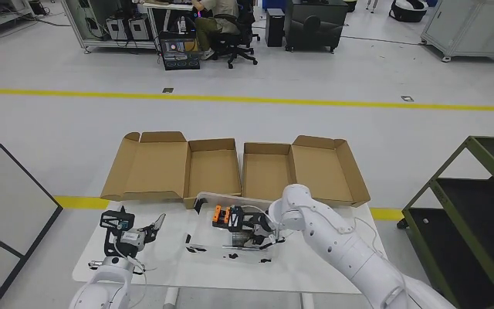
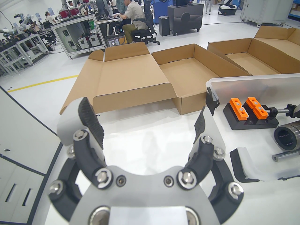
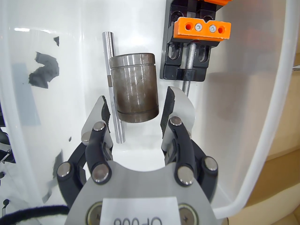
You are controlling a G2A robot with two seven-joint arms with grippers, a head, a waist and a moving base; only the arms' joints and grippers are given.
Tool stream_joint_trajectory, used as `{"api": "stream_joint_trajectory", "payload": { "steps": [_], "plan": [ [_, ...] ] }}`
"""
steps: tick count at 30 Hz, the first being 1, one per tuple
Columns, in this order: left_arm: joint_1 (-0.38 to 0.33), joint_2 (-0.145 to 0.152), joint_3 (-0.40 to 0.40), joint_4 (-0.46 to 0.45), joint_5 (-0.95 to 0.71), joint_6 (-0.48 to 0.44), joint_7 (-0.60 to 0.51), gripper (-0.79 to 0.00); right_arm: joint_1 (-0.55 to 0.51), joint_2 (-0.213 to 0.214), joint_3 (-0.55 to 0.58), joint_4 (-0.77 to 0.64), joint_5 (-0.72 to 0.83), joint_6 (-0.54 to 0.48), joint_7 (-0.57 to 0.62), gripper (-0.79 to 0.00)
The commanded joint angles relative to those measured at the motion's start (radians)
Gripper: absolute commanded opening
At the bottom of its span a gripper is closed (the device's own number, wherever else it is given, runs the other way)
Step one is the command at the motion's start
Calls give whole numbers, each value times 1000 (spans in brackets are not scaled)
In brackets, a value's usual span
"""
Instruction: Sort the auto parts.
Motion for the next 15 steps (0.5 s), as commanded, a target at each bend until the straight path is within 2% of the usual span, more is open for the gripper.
{"api": "stream_joint_trajectory", "payload": {
  "steps": [1,4,6,7,8,15],
  "plan": [
    [0,0,0,0,0,0,0,0,8,-5,-6,14,9,-4,-3,-339],
    [0,0,0,0,0,0,0,0,14,-15,-23,28,15,3,-8,-366],
    [0,0,0,0,0,0,0,0,13,-22,-34,30,20,6,-16,-336],
    [0,0,0,0,0,0,0,0,11,-25,-38,29,22,3,-21,-271],
    [0,0,0,0,0,0,0,0,11,-25,-38,29,22,3,-21,-108],
    [0,0,0,0,0,0,0,0,11,-25,-38,29,22,3,-21,-108]
  ]
}}
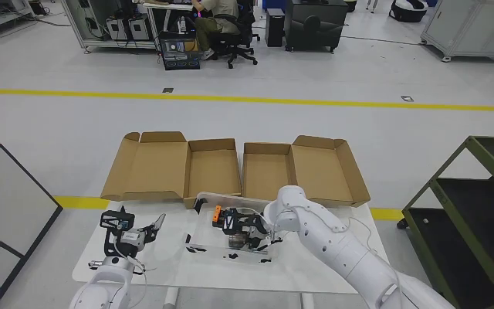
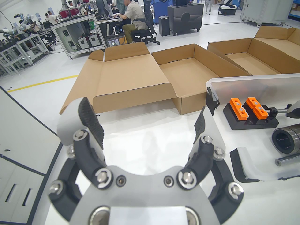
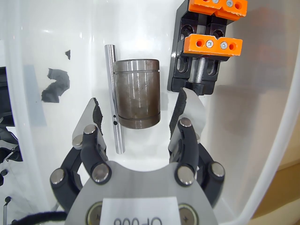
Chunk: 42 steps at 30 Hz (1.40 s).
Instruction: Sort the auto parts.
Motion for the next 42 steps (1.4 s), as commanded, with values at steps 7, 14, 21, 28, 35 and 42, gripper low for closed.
{"api": "stream_joint_trajectory", "payload": {
  "steps": [7,14,21,28,35,42],
  "plan": [
    [0,0,0,0,0,0,0,0,0,0,0,0,0,0,0,-108],
    [0,0,0,0,0,0,0,0,-53,7,-8,-46,-67,59,-53,0],
    [0,0,0,0,0,0,0,0,-64,1,-20,-57,-82,85,-40,0],
    [0,0,0,0,0,0,0,0,-66,-6,-26,-41,-82,85,-56,-449],
    [0,0,0,0,0,0,0,0,-100,1,-29,-80,-128,85,-90,-785],
    [0,0,0,0,0,0,0,0,-171,45,25,-169,-209,95,-136,-785]
  ]
}}
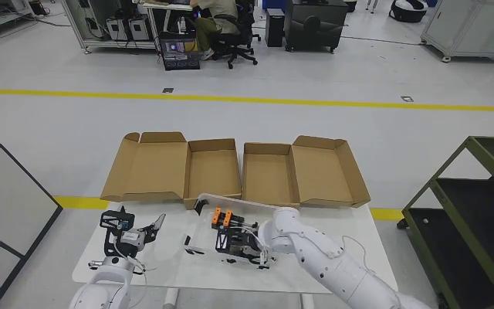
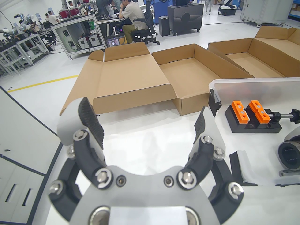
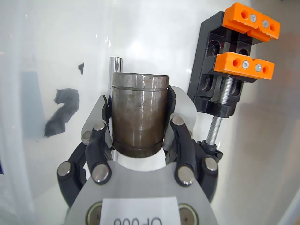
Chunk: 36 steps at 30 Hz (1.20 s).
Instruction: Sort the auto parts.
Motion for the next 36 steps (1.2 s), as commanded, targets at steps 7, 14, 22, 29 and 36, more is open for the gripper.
{"api": "stream_joint_trajectory", "payload": {
  "steps": [7,14,22,29,36],
  "plan": [
    [0,0,0,0,0,0,0,0,-145,91,165,-221,-133,15,-89,-785],
    [0,0,0,0,0,0,0,0,-267,145,284,-382,-248,3,-206,-785],
    [0,0,0,0,0,0,0,0,-314,173,374,-419,-287,-35,-391,-785],
    [0,0,0,0,0,0,0,0,-251,173,403,-303,-240,-106,-542,-785],
    [0,0,0,0,0,0,0,0,-223,170,389,-246,-209,-191,-598,-785]
  ]
}}
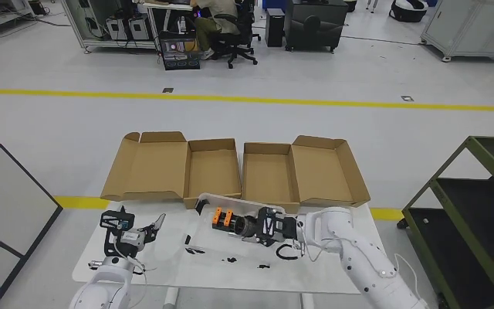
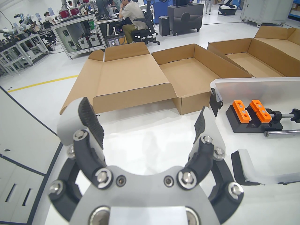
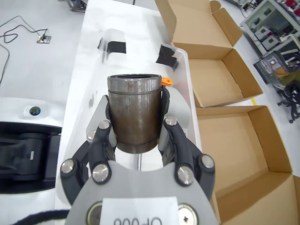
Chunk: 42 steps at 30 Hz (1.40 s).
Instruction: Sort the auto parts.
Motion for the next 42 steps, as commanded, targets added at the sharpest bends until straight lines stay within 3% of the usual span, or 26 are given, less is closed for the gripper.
{"api": "stream_joint_trajectory", "payload": {
  "steps": [1,6,11,15,22,27,31,40,41,42],
  "plan": [
    [0,0,0,0,0,0,0,0,-1,0,0,-1,-1,8,1,-785],
    [0,0,0,0,0,0,0,0,-11,-1,-4,-9,17,15,-22,-785],
    [0,0,0,0,0,0,0,0,-10,26,176,7,212,-72,-191,-785],
    [0,0,0,0,0,0,0,0,-4,32,234,77,301,-25,-199,-785],
    [0,0,0,0,0,0,0,0,168,-7,149,369,481,111,-32,-785],
    [0,0,0,0,0,0,0,0,348,-65,47,597,603,273,172,-785],
    [0,0,0,0,0,0,0,0,449,-111,-25,765,628,371,264,-785],
    [0,0,0,0,0,0,0,0,527,-184,-130,938,610,387,337,-785],
    [0,0,0,0,0,0,0,0,530,-188,-133,947,611,385,338,-773],
    [0,0,0,0,0,0,0,0,534,-194,-139,960,612,386,339,-680]
  ]
}}
